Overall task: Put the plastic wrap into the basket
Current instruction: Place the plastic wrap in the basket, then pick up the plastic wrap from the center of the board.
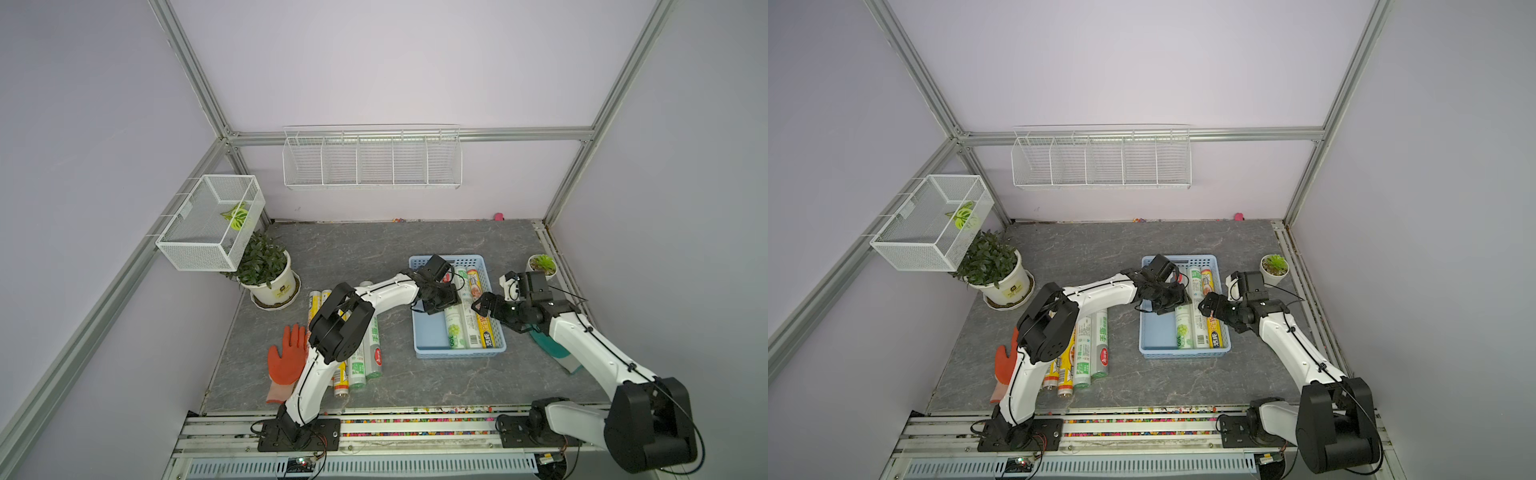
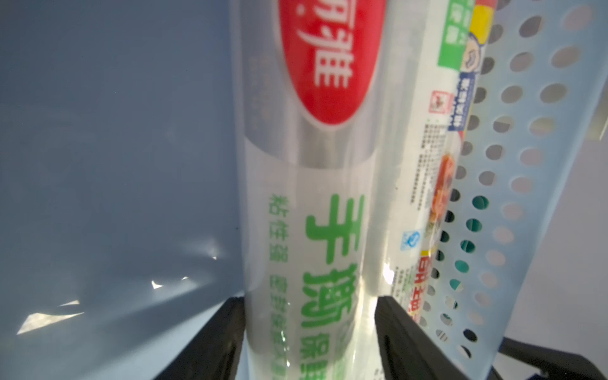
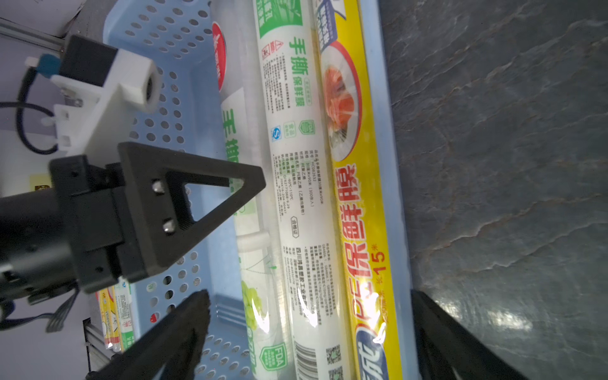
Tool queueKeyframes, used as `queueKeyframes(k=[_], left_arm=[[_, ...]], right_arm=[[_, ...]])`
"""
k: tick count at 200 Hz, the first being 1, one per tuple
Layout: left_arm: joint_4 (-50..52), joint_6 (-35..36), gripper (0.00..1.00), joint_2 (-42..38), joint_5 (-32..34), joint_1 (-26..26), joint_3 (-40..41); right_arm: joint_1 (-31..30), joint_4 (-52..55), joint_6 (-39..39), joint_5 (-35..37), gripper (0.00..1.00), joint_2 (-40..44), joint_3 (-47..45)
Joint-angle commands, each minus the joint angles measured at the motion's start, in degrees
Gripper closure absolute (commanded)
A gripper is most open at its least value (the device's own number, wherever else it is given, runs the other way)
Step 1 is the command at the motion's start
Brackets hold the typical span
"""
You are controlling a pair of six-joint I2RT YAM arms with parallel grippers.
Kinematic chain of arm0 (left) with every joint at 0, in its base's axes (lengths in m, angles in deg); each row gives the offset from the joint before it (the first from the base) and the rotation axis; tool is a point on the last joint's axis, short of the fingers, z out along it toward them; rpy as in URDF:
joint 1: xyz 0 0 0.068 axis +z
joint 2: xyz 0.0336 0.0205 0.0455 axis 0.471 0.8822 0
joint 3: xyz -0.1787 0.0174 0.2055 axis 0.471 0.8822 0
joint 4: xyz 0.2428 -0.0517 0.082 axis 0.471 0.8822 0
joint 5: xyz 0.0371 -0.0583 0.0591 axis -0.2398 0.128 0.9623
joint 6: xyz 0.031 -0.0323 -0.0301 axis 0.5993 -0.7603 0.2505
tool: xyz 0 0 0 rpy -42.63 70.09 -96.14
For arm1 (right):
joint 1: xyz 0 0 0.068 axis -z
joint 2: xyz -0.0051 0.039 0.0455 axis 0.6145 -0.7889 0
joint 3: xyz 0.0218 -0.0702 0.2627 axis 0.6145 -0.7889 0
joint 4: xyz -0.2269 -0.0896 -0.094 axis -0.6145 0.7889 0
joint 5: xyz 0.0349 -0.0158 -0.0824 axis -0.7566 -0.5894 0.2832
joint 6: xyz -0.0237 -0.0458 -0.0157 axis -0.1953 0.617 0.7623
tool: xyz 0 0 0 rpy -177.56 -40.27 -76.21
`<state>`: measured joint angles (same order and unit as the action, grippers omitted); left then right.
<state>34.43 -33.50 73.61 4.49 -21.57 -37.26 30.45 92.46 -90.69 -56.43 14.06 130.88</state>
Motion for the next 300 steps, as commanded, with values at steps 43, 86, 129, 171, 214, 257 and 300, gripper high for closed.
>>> queueKeyframes(k=[43, 86, 129, 171, 214, 257, 300], left_arm=[[0.67, 4.90, 0.22, -13.59, 7.23, -0.07, 4.65], [1.46, 6.65, 0.21, -24.85, 18.90, 0.23, 12.69], [7.06, 5.67, 0.21, -34.84, 28.69, 2.23, 22.50], [6.64, 4.63, 0.24, -44.17, 28.64, 6.79, 34.48], [9.67, 6.41, 0.30, -46.45, 28.05, 9.84, 39.54], [10.33, 9.41, 0.34, -44.66, 23.45, 13.09, 41.09], [10.29, 11.43, 0.34, -42.23, 21.26, 14.75, 41.09]], right_arm=[[0.02, 6.49, 2.13, 8.43, 0.02, 7.41, 3.93], [-4.11, -0.25, -0.34, -1.66, 0.02, 9.37, 4.42], [-19.54, 4.29, 2.93, 7.99, 0.02, 1.82, 12.68], [-30.32, 4.26, 2.29, 14.39, 0.02, -6.86, 18.30], [-35.33, 3.09, 1.11, 15.81, 0.02, -12.89, 22.15], [-37.29, 1.77, -0.26, 15.60, 0.02, -15.72, 23.44], [-38.39, 1.35, -1.37, 16.08, 0.02, -17.84, 24.70]])
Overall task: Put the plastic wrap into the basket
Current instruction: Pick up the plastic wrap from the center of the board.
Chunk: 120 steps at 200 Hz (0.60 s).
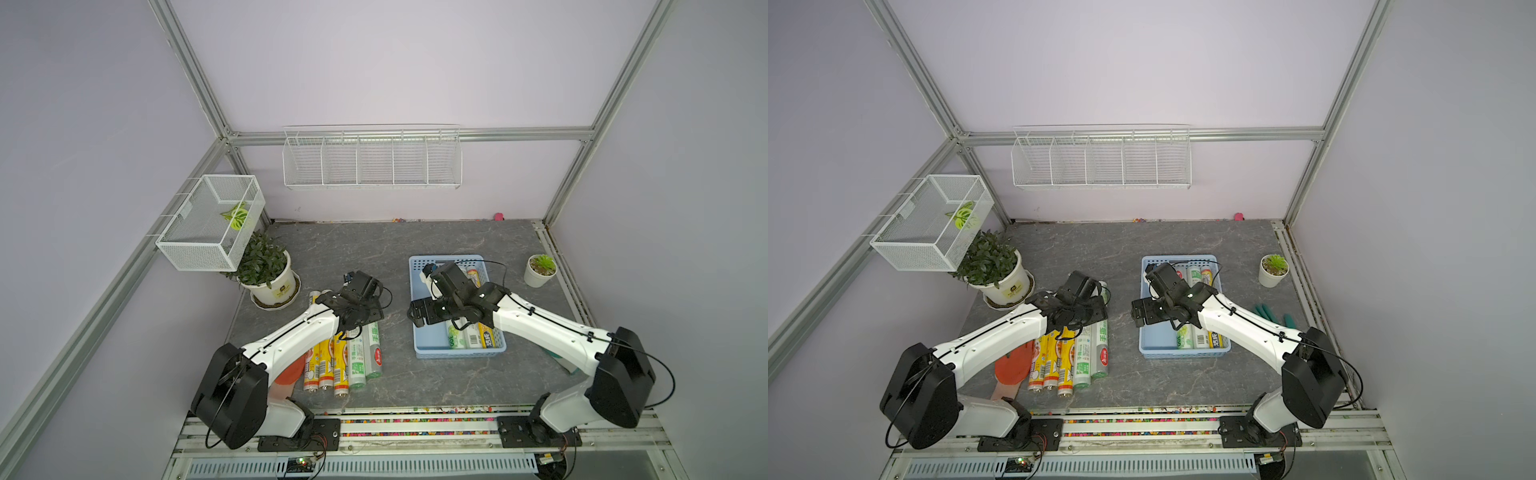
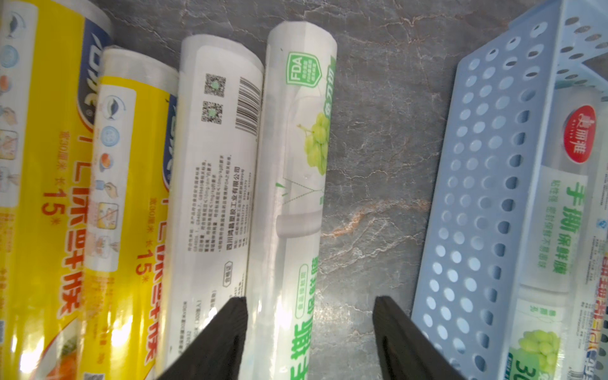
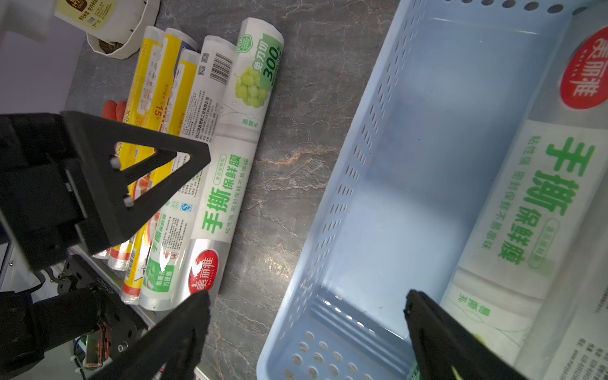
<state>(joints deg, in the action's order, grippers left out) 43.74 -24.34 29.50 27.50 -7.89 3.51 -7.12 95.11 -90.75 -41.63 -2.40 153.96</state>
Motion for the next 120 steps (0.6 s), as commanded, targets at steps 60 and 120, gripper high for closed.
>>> queueKeyframes(k=[60, 120], left_arm=[[3.46, 3.40, 0.37, 8.31, -3.52, 3.18, -2.48], [3.00, 3.86, 0.39, 11.88, -4.60, 3.20, -3.62]], right_arm=[[-1.55, -1.04, -1.53, 0.71, 0.02, -4.48, 3.34], [-1.55, -0.65, -1.35, 1.11, 0.02, -5.88, 4.14]])
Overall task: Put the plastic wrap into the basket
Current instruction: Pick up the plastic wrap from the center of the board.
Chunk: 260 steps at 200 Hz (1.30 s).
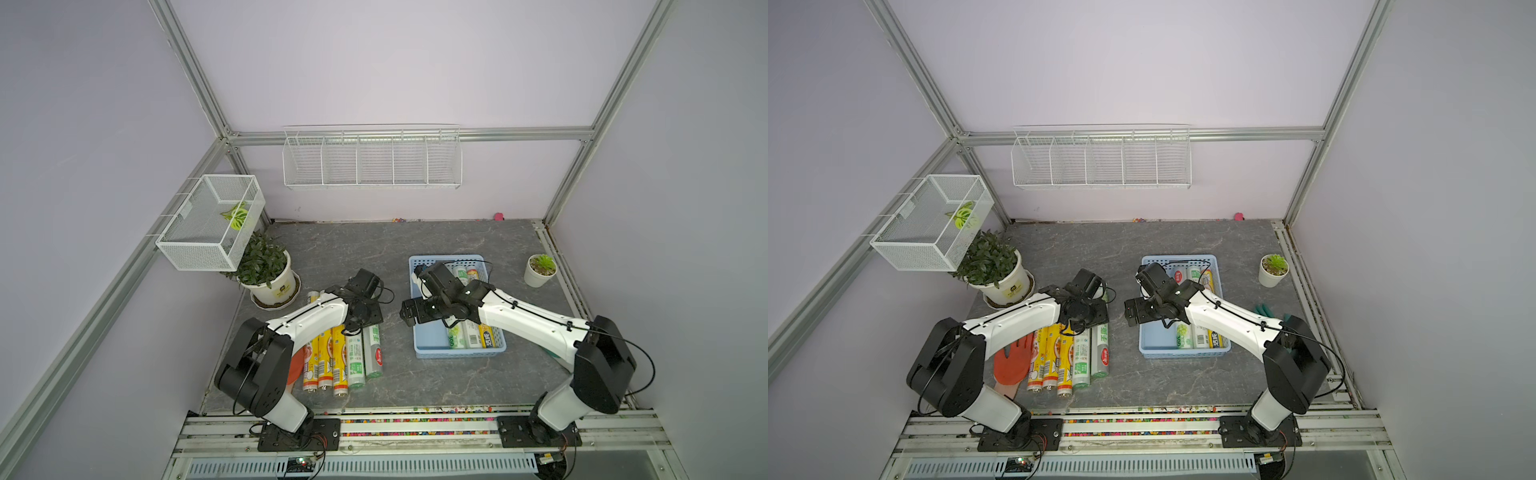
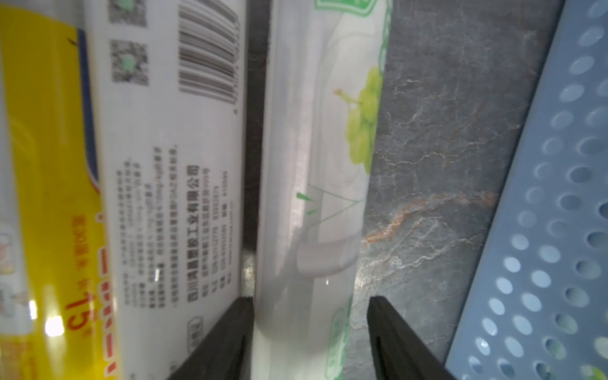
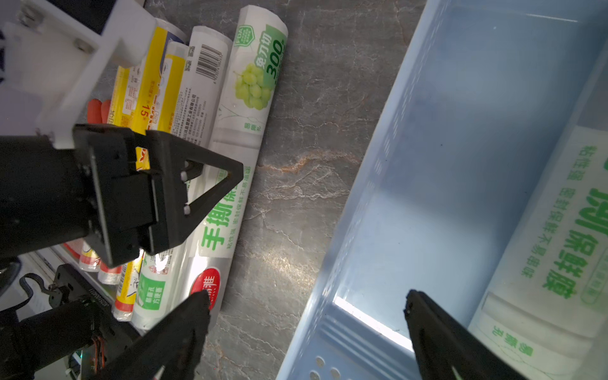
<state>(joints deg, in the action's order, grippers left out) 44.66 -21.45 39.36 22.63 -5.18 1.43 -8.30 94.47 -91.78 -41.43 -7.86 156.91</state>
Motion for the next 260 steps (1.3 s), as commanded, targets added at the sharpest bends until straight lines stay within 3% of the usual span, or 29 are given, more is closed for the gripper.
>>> queueKeyframes(k=[1, 192, 218, 260], left_arm=[[2.10, 0.98, 0.39, 2.10, 0.30, 0.49, -1.59], [6.14, 0.80, 0.40, 14.91, 2.57, -2.85, -6.15], [5.60, 0.63, 0.47, 14.79, 2.13, -2.96, -5.87], [4.59, 0.16, 0.68, 12.49, 0.83, -3.02, -5.51]], right_arm=[[-0.37, -0.02, -0.33, 0.91, 0.02, -0.41, 1.15], [-0.37, 0.17, -0.24, 5.95, 0.02, 0.81, -1.12], [-0.37, 0.14, -0.43, 6.79, 0.02, 1.43, -1.79], [-0.37, -0.15, -0.94, 8.41, 0.02, 2.76, -2.82]])
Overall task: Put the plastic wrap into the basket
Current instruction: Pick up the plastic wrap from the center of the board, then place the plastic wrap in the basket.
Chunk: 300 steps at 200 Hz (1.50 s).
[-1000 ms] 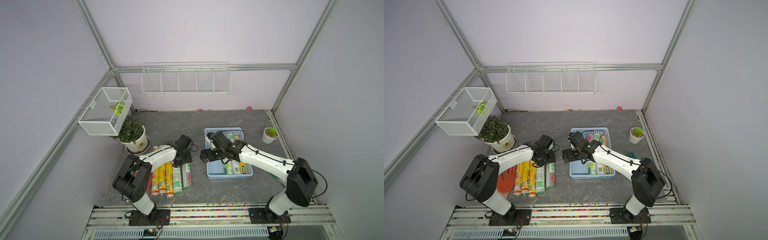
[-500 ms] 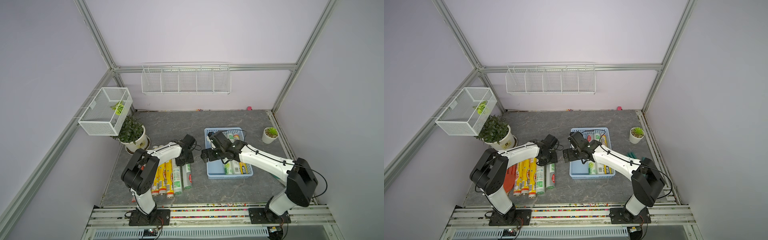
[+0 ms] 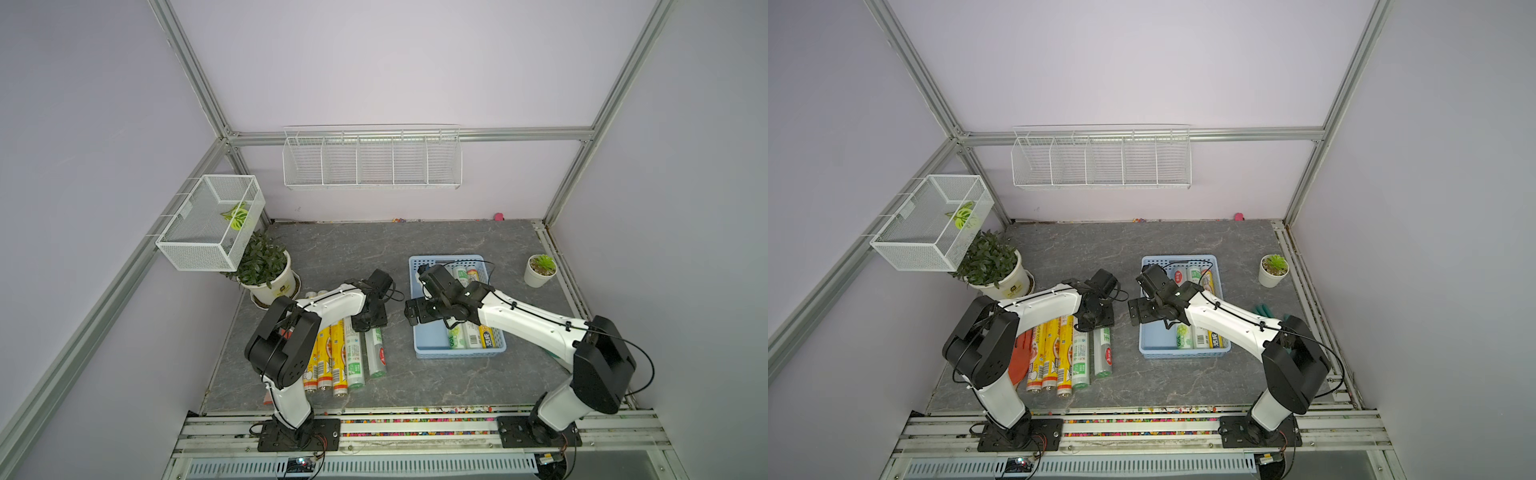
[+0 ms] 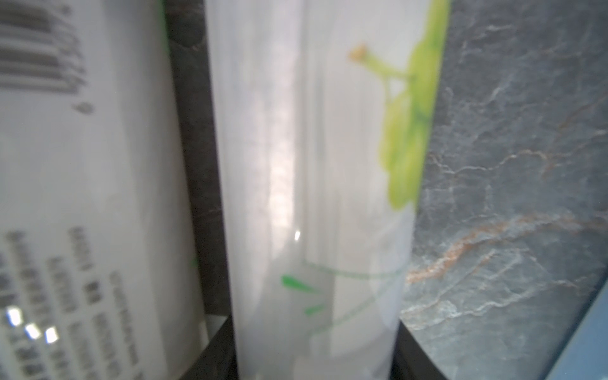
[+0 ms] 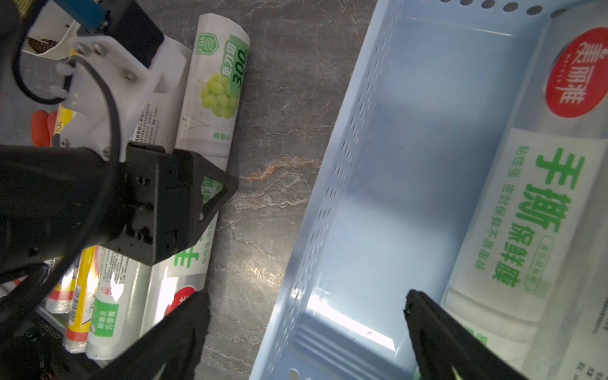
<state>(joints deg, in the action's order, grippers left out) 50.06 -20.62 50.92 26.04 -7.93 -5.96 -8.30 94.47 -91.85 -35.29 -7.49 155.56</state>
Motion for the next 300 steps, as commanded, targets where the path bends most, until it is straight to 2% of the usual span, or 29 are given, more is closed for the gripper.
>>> queueKeyframes(k=[1, 12, 25, 50, 84, 152, 192, 212, 232, 264, 300], left_arm=[[-0.81, -0.70, 0.69, 0.87, -2.62, -0.27, 1.88], [-0.99, -0.98, 0.72, -0.53, -2.76, -0.33, 1.88], [-1.14, -1.42, 0.80, -2.81, -2.83, -0.36, 1.88], [-1.87, -1.86, 0.86, -7.68, -2.92, -0.44, 2.05], [-1.67, -2.48, 0.89, -13.23, -1.89, -0.44, 1.94], [-7.51, -1.19, 0.90, -24.83, -3.60, -0.53, 5.68], [-15.29, 1.14, 0.90, -28.42, -11.08, -0.62, 6.80], [-17.83, 1.01, 0.90, -28.00, -13.36, -1.35, 5.29], [-18.83, 1.28, 0.88, -25.54, -13.74, -3.00, 1.51], [-19.33, 0.59, 0.89, -17.17, -16.68, -5.79, -7.33], [-18.57, -1.97, 0.91, -6.32, -18.30, -7.87, -16.78]], right_arm=[[-0.37, -0.18, -0.92, 2.34, 0.02, 2.47, -1.48], [-0.37, -0.19, -1.24, 3.08, 0.02, 3.05, -1.67], [-0.37, -0.30, -1.47, 4.01, 0.02, 3.92, -2.22], [-0.37, -1.01, -2.81, 6.43, 0.02, 5.78, -3.57], [-0.37, -1.93, -4.29, 9.07, 0.02, 8.16, -5.27], [-0.32, -3.32, -5.07, 11.61, 0.02, 11.38, -7.07], [-0.12, -5.31, -5.62, 15.75, 0.02, 14.73, -9.44], [1.08, -5.52, -6.44, 16.59, 0.02, 16.49, -10.55], [4.32, -6.24, -8.21, 13.49, 0.02, 18.70, -12.68], [12.32, -8.84, -10.84, 5.01, 0.02, 22.61, -17.60], [19.64, -7.64, -11.01, 0.90, 0.02, 27.01, -21.45]])
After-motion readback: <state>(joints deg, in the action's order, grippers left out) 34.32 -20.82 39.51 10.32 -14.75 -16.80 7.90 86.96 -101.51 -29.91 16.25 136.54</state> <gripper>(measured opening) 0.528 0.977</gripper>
